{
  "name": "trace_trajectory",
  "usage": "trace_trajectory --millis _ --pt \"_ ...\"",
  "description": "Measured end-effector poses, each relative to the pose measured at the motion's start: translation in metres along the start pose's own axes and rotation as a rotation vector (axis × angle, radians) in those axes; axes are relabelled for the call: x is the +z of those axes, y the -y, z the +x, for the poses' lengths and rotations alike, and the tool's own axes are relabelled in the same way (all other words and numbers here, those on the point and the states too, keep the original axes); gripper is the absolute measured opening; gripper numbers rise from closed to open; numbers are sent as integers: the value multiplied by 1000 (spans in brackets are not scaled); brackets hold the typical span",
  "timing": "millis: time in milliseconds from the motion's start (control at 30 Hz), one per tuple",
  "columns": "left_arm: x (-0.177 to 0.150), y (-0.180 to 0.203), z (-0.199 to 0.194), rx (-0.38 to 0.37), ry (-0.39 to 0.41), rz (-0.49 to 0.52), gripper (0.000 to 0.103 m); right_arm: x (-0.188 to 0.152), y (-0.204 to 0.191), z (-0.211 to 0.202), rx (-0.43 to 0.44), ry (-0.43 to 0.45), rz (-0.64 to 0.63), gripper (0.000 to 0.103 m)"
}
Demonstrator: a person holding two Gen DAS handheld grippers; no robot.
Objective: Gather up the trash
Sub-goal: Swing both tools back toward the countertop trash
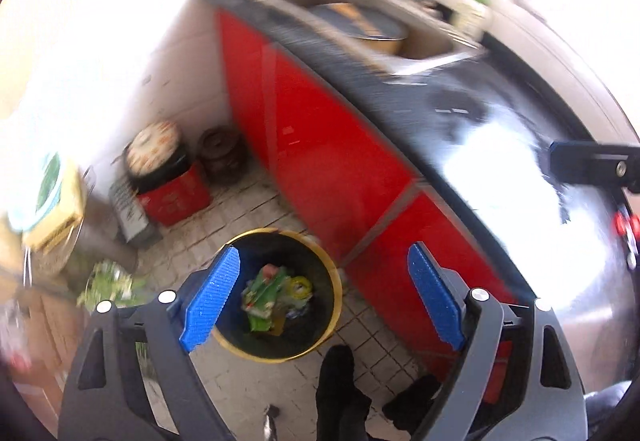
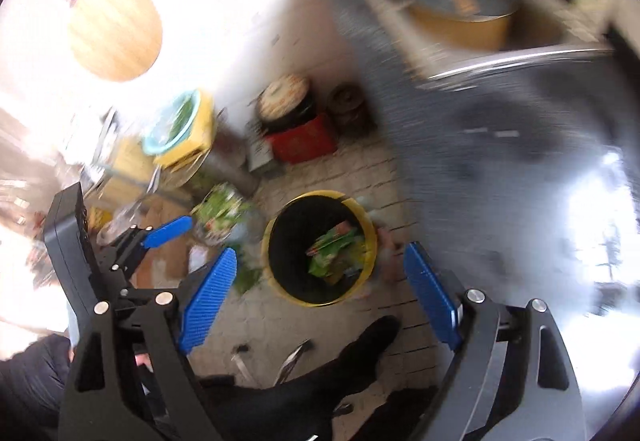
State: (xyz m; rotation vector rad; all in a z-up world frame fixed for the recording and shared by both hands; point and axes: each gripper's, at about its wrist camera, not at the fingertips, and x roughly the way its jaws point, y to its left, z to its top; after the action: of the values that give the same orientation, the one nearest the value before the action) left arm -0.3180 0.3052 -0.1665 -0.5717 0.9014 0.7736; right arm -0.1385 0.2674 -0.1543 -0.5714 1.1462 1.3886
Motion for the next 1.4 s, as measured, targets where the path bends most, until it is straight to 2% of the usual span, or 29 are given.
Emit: trace_trajectory --millis 200,367,467,600,700,867,1000,1167,1400 --pt "33 124 3 -157 9 264 85 -53 98 -104 -178 161 203 85" --pt "42 243 3 -299 17 446 89 -131 180 -188 -347 263 431 85" --pt "37 315 -1 -377 13 536 92 -188 223 -235 -432 318 568 85" --pt "17 409 -6 -461 7 688 92 -264 260 -284 -523 378 723 85" --pt "-5 464 -14 -506 10 795 92 -315 279 -312 -583 409 813 85" --pt "-24 522 -17 -542 2 883 92 -380 305 -345 -626 441 935 85" --pt "-30 554 -10 -543 -10 922 92 -404 321 -350 -628 438 988 85" --pt "-29 579 5 -537 -31 940 92 -407 347 -345 -613 417 1016 85" --pt "-23 616 50 -514 -72 984 92 -393 392 -325 -573 379 1062 85"
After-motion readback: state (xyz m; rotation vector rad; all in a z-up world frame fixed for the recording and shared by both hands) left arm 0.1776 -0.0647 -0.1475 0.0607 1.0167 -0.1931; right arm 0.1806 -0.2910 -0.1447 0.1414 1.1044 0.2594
